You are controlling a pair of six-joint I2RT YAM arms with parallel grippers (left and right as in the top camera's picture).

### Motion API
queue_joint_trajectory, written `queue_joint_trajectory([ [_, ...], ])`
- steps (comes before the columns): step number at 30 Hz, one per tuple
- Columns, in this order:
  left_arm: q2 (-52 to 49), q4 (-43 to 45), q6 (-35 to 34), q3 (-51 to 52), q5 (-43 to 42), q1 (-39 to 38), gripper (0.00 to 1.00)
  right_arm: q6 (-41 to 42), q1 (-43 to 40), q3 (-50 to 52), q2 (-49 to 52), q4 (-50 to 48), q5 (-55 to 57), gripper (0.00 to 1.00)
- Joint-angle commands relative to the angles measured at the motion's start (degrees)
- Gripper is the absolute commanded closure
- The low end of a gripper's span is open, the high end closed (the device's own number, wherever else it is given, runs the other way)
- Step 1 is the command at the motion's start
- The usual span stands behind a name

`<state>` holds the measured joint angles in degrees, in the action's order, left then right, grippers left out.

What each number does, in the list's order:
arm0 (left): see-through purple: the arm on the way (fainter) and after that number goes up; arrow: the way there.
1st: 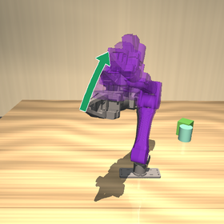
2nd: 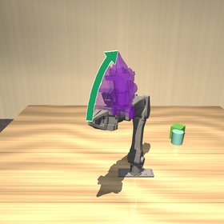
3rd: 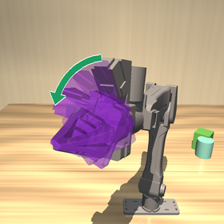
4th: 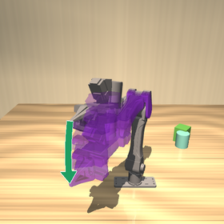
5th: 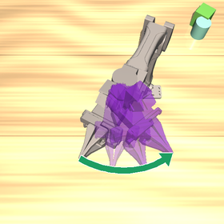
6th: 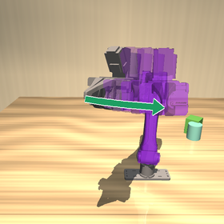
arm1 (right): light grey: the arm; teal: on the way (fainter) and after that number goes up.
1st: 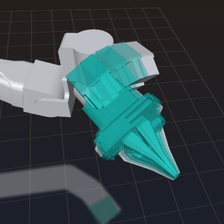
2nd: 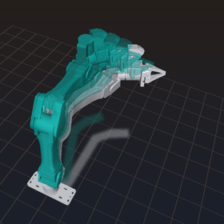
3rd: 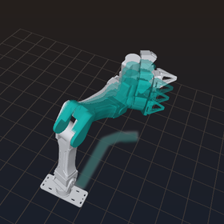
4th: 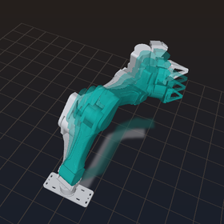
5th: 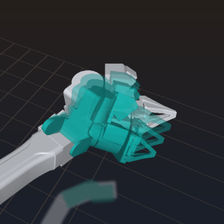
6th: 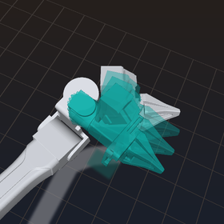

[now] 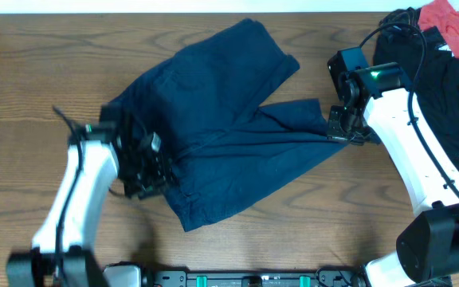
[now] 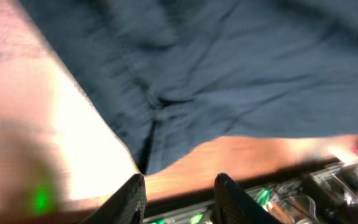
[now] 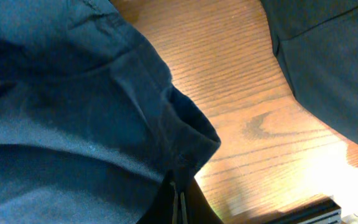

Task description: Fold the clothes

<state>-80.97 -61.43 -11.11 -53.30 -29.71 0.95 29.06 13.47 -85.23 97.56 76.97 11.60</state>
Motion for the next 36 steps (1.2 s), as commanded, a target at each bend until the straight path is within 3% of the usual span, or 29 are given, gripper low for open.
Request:
queue_joint_trajectory([
  [1, 9.81, 4.07, -13.35, 7.58, 4.98, -3.15, 0.61, -0.44, 0.09, 0.02, 0.09, -0.22, 1.49, 0.99],
  [8, 26.34, 12.74, -39.21, 20.37, 11.37, -12.15, 0.61, -0.44, 0.09, 0.02, 0.09, -0.83, 1.49, 0.99],
  [10, 28.37, 15.39, -46.38, 23.21, 11.34, -14.19, 0.56, -0.7, 0.09, 0.02, 0.09, -0.92, 1.49, 0.99],
  [13, 29.05, 16.15, -59.8, 26.6, 11.32, -17.2, 0.56, -0.9, 0.09, 0.02, 0.09, -0.9, 1.49, 0.99],
  [16, 28.57, 16.41, -68.41, 28.5, 10.99, -19.5, 0.57, -1.2, 0.09, 0.02, 0.09, -0.92, 1.49, 0.99],
  [23, 24.9, 24.06, -72.19, 29.42, 10.97, -22.1, 0.56, -1.53, 0.09, 0.02, 0.09, -1.11, 1.49, 0.99],
  [32, 18.36, 24.94, -77.77, 29.46, 10.69, -26.21, 0.57, -1.95, 0.09, 0.02, 0.09, -1.09, 1.49, 0.99],
  [36, 17.18, 26.88, -78.99, 29.46, 6.32, -27.19, 0.57, -1.97, 0.09, 0.02, 0.09, -1.09, 1.49, 0.99],
])
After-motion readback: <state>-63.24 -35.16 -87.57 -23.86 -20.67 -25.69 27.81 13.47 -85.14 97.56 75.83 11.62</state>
